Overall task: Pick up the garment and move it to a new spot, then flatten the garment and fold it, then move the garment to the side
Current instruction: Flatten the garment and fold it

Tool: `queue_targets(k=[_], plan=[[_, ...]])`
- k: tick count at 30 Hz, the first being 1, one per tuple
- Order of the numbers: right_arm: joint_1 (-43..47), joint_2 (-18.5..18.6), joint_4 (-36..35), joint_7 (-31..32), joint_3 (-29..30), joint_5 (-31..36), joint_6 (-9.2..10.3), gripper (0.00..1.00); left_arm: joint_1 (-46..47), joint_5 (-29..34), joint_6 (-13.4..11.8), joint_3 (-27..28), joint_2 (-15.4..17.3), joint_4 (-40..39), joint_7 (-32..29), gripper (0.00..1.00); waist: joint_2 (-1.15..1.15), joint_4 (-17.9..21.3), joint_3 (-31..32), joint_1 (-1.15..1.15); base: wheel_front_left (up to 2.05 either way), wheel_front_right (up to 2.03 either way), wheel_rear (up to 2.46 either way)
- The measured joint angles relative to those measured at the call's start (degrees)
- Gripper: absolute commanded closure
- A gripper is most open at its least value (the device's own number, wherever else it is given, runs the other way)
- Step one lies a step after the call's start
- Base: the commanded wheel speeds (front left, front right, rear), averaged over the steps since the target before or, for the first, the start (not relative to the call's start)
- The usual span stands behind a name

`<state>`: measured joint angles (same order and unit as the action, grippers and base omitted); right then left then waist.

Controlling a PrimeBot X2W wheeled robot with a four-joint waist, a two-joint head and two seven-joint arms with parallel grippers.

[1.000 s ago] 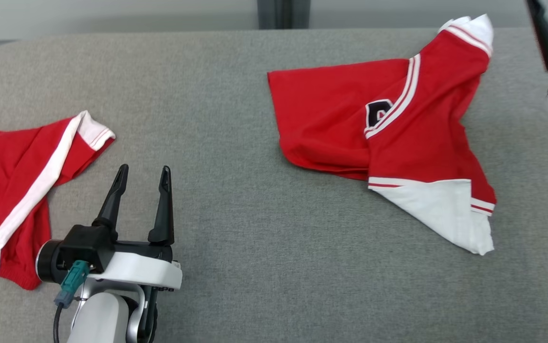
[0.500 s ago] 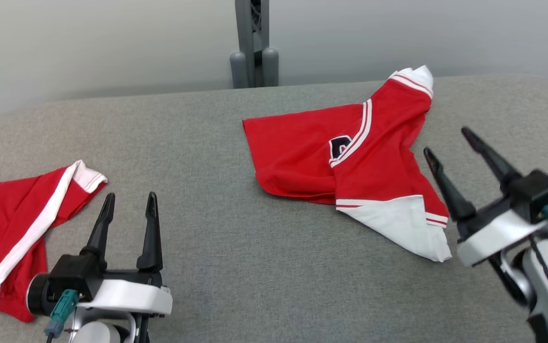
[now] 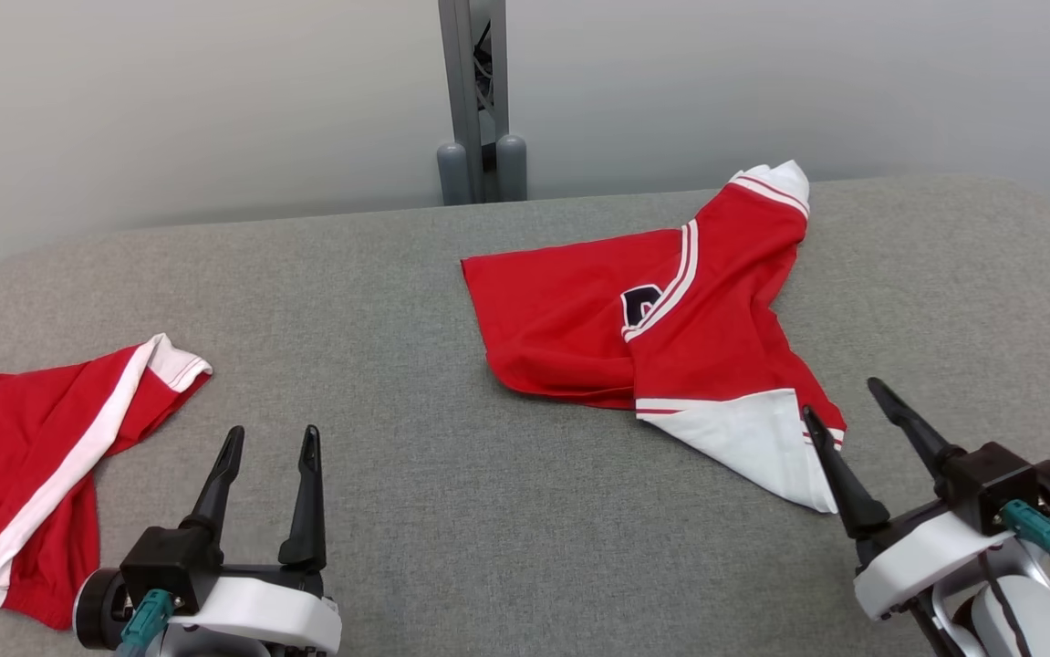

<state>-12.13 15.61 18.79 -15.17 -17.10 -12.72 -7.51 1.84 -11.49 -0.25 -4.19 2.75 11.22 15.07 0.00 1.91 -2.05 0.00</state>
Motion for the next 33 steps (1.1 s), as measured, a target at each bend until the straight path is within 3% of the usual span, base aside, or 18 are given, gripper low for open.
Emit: queue_targets(k=[10, 19, 27, 28, 29, 30, 33], plan=[[-6.2, 0.8, 9.7, 0.0, 1.2, -0.6, 0.0, 0.0, 1.1, 1.5, 1.3, -0.3, 0.0, 0.6, 0.0, 0.0, 0.0, -1.9, -3.4, 0.0, 0.0, 0.0, 0.0], [-13.4, 2.1, 21.7, 0.0, -3.6, -4.4, 0.0, 0.0, 3.4, 2.5, 2.7, -0.5, 0.0, 1.2, 0.0, 0.0, 0.0, -4.9, -7.8, 0.0, 0.0, 0.0, 0.0], [-16.0, 2.6, 25.2, 0.0, -8.6, -8.8, 0.0, 0.0, 4.5, 2.8, 2.8, -0.5, 0.0, 1.2, 0.0, 0.0, 0.0, -6.0, -9.4, 0.0, 0.0, 0.0, 0.0], [-16.2, 2.7, 25.6, 0.0, -9.2, -9.2, 0.0, 0.36, 4.5, 2.8, 2.8, -0.6, 0.0, 1.2, 0.0, 0.0, 0.0, -6.0, -9.5, 0.0, 0.0, 0.0, 0.0], [-16.5, 2.7, 25.9, 0.0, -9.7, -9.6, 0.0, 0.61, 4.5, 2.8, 2.8, -0.6, 0.0, 1.2, 0.0, 0.0, 0.0, -6.0, -9.5, 0.0, 0.0, 0.0, 0.0], [-16.8, 2.9, 25.9, 0.0, -10.3, -9.8, 0.0, 1.0, 4.6, 2.8, 2.8, -0.6, 0.0, 1.2, 0.0, 0.0, 0.0, -6.0, -9.6, 0.0, 0.0, 0.0, 0.0], [-17.4, 3.1, 24.9, 0.0, -11.5, -10.5, 0.0, 1.0, 4.7, 2.8, 2.7, -0.8, 0.0, 1.2, 0.0, 0.0, 0.0, -5.7, -9.7, 0.0, 0.0, 0.0, 0.0]])
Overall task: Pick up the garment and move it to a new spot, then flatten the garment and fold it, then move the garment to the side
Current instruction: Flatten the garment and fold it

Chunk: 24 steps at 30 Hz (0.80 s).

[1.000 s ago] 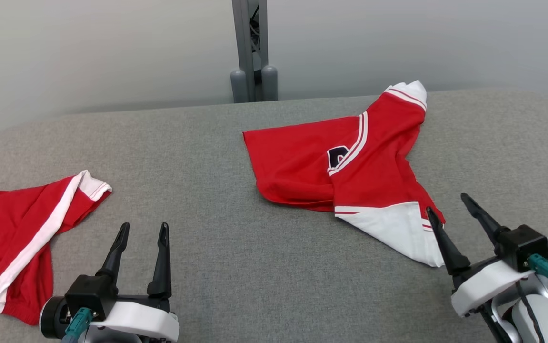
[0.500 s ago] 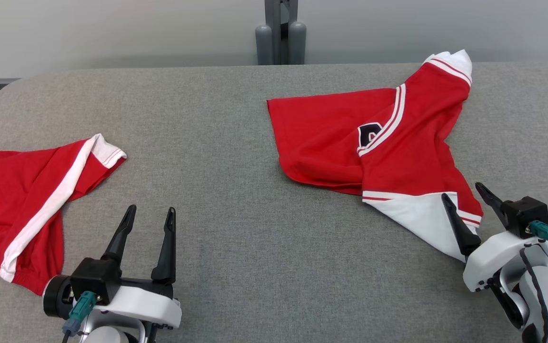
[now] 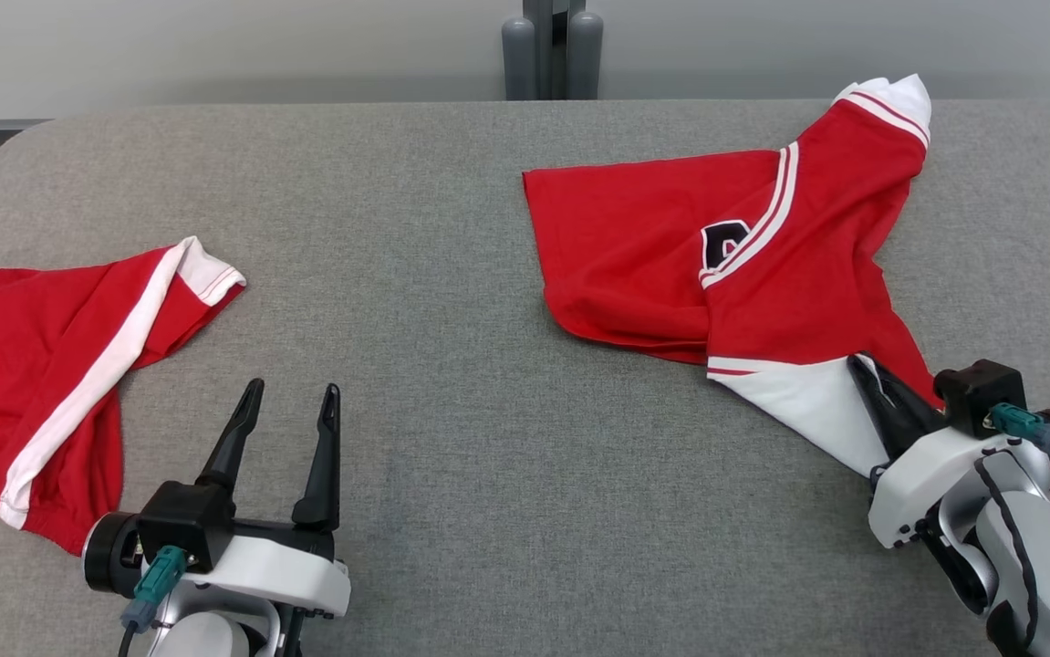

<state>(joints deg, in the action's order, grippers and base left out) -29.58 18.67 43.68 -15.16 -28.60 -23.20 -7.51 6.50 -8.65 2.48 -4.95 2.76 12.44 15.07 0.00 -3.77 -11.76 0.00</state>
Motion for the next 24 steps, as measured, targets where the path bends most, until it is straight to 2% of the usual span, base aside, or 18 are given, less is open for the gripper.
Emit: queue_targets(k=[5, 10, 16, 19, 24], plan=[[0.0, 0.8, -2.7, 0.0, -0.8, 0.2, 0.0, 1.0, 0.0, -0.2, -0.1, 0.0, 0.0, 0.4, 0.0, 0.0, 0.0, 1.0, 0.7, 0.0, 0.0, 0.0, 0.0], [0.5, 1.8, -7.3, 0.0, 2.4, 0.1, 0.0, 1.0, -0.4, -0.7, -0.5, -0.2, 0.0, 0.8, 0.0, 0.0, 0.0, 2.8, 2.1, 0.0, 0.0, 0.0, 0.0], [1.0, 4.8, -9.0, 0.0, 14.0, -1.5, 0.0, 1.0, -1.1, -1.3, -1.0, -1.0, 0.0, 0.8, 0.0, 0.0, 0.0, 5.2, 3.7, 0.0, 0.0, 0.0, 0.0], [1.4, 6.0, -5.0, 0.0, 21.1, -1.6, 0.01, 1.0, -1.1, -1.5, -1.1, -1.4, 0.0, 0.8, 0.0, 0.0, 0.0, 5.7, 4.1, 0.0, 0.0, 0.0, 0.0], [0.9, 4.9, 3.3, 0.0, 29.5, -2.4, 0.01, 1.0, -1.1, -1.8, -1.2, -1.5, 0.0, 0.6, 0.0, 0.0, 0.0, 5.7, 3.3, 0.0, 0.0, 0.0, 0.0]])
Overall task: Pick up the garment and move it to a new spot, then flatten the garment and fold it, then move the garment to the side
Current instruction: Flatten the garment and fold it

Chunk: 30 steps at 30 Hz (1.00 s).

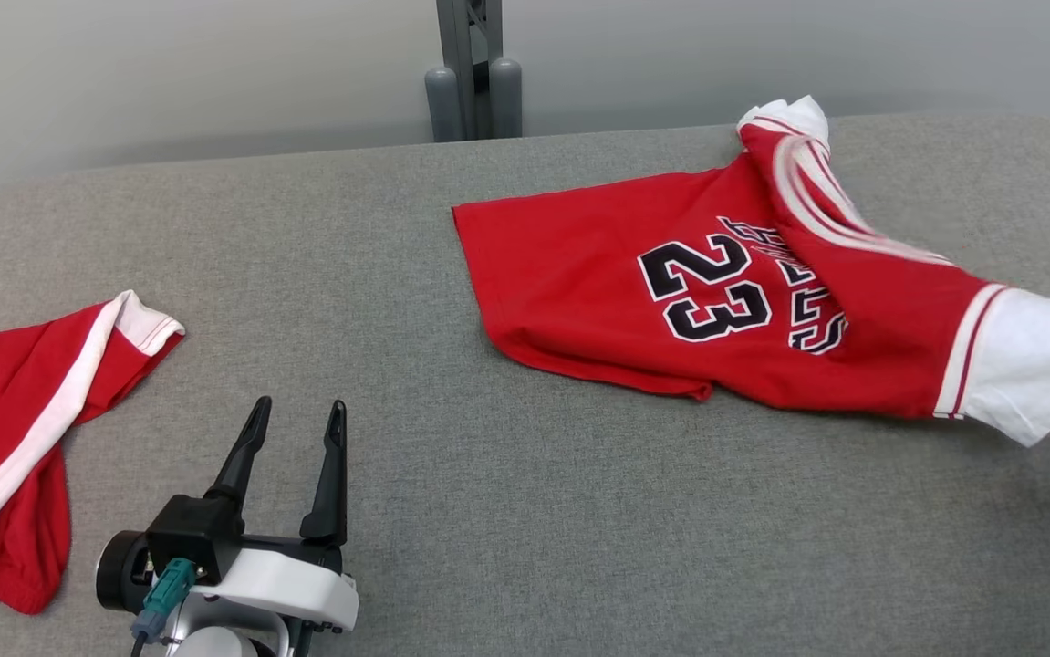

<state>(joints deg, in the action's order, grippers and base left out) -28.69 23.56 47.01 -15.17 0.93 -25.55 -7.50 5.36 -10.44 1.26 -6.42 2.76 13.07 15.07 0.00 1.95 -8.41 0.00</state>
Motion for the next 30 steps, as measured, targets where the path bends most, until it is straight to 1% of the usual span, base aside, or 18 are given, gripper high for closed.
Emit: queue_targets(k=[2, 5, 11, 12, 13, 23, 26, 30], plan=[[-0.5, -0.6, 2.9, 0.0, 2.1, -0.3, 0.0, 1.0, 0.0, 0.0, 0.0, 0.1, 0.0, 0.0, 0.0, 0.0, 0.0, 0.0, -0.4, 0.0, 0.0, 0.0, 0.0], [-1.5, -1.7, 5.5, 0.0, 4.1, -0.3, 0.0, 1.0, 0.1, 0.3, 0.2, 0.4, 0.0, 0.0, 0.0, 0.0, 0.0, 0.1, -1.1, 0.0, 0.0, 0.0, 0.0], [-2.6, -2.7, 8.1, 0.0, 4.7, 1.0, 0.0, 1.0, 0.5, 0.8, 0.5, 0.6, 0.0, 0.1, 0.0, 0.0, 0.0, 0.5, -1.9, 0.0, 0.0, 0.0, 0.0], [-2.7, -2.8, 8.2, 0.0, 4.7, 1.4, 0.0, 0.68, 0.7, 0.9, 0.6, 0.7, 0.0, 0.1, 0.0, 0.0, 0.0, 0.5, -1.9, 0.0, 0.0, 0.0, 0.0], [-3.1, -3.1, 8.5, 0.0, 4.7, 1.3, 0.0, 0.0, 0.8, 0.9, 0.6, 0.7, 0.0, 0.1, 0.0, 0.0, 0.0, 0.6, -1.9, 0.0, 0.0, 0.0, 0.0], [-3.3, -2.2, 3.0, 0.0, 5.0, 5.0, 0.0, 0.0, 0.6, 0.9, 0.6, 0.6, 0.0, 0.7, 0.0, 0.0, 0.0, 1.6, -0.4, 0.0, 0.0, 0.0, 0.0], [-2.9, -2.2, -1.2, 0.0, 4.7, 5.8, 0.0, 0.0, 0.3, 0.6, 0.5, 0.2, 0.0, 0.6, 0.0, 0.0, 0.0, 1.8, 0.5, 0.0, 0.0, 0.0, 0.0], [-0.5, -2.9, -8.7, 0.0, 1.7, 7.8, 0.0, 0.0, -0.3, -0.2, 0.0, -0.3, 0.0, 0.6, 0.0, 0.0, 0.0, 2.2, 1.9, 0.0, 0.0, 0.0, 0.0]])
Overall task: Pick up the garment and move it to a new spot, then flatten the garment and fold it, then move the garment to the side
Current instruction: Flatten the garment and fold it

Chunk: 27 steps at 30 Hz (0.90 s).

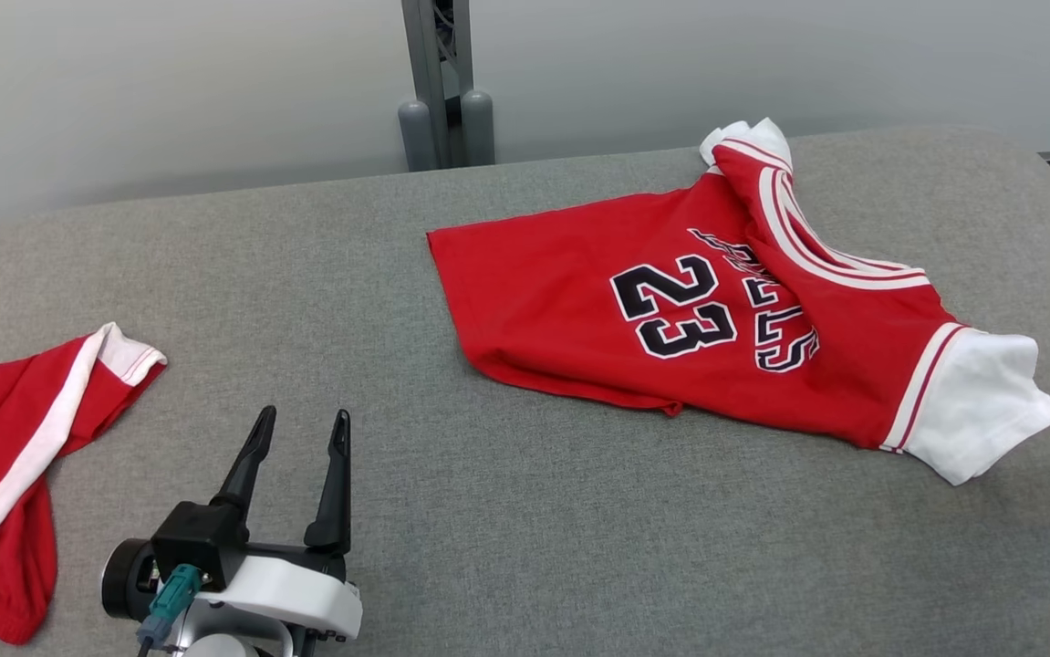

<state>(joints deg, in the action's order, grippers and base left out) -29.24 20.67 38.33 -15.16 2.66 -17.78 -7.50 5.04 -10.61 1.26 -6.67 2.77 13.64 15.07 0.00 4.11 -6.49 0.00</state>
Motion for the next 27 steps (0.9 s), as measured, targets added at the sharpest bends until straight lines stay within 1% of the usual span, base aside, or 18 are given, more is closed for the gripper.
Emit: queue_targets(k=[4, 7, 12, 16, 20, 22, 27], plan=[[3.6, -1.2, -7.7, 0.0, -2.6, 0.0, 0.0, 0.0, -0.6, -0.7, -0.6, -0.5, 0.0, -0.4, 0.0, 0.0, 0.0, 0.2, 1.6, 0.0, 0.0, 0.0, 0.0], [7.0, -2.1, -13.1, 0.0, -6.3, 0.4, 0.0, 0.0, -1.3, -1.9, -1.1, -0.7, 0.0, -0.9, 0.0, 0.0, 0.0, 0.3, 2.7, 0.0, 0.0, 0.0, 0.0], [12.3, -3.5, -18.9, 0.0, -12.6, 0.9, 0.0, 0.0, -2.0, -2.2, -1.6, -1.2, 0.0, -1.3, 0.0, 0.0, 0.0, 0.9, 3.8, 0.0, 0.0, 0.0, 0.0], [14.9, -4.7, -19.9, 0.0, -16.7, 1.8, 0.0, 0.0, -2.0, -2.3, -1.8, -1.6, 0.0, -1.5, 0.0, 0.0, 0.0, 0.7, 3.6, 0.0, 0.0, 0.0, 0.0], [15.5, -6.0, -19.2, 0.0, -17.9, 2.3, 0.0, 0.0, -2.0, -2.3, -1.5, -1.5, 0.0, -1.4, 0.0, 0.0, 0.0, -0.2, 3.0, 0.0, 0.0, 0.0, 0.0], [15.4, -6.7, -18.8, 0.0, -18.3, 2.2, 0.0, 0.0, -1.9, -2.1, -1.3, -1.4, 0.0, -1.4, 0.0, 0.0, 0.0, -0.7, 2.4, 0.0, 0.0, 0.0, 0.0], [12.1, -8.8, -15.0, 0.0, -23.3, 2.2, -0.01, 0.0, -0.7, -1.8, -1.1, -1.4, 0.0, -1.2, 0.0, 0.0, 0.0, -3.0, 0.1, 0.0, 0.0, 0.0, 0.0]])
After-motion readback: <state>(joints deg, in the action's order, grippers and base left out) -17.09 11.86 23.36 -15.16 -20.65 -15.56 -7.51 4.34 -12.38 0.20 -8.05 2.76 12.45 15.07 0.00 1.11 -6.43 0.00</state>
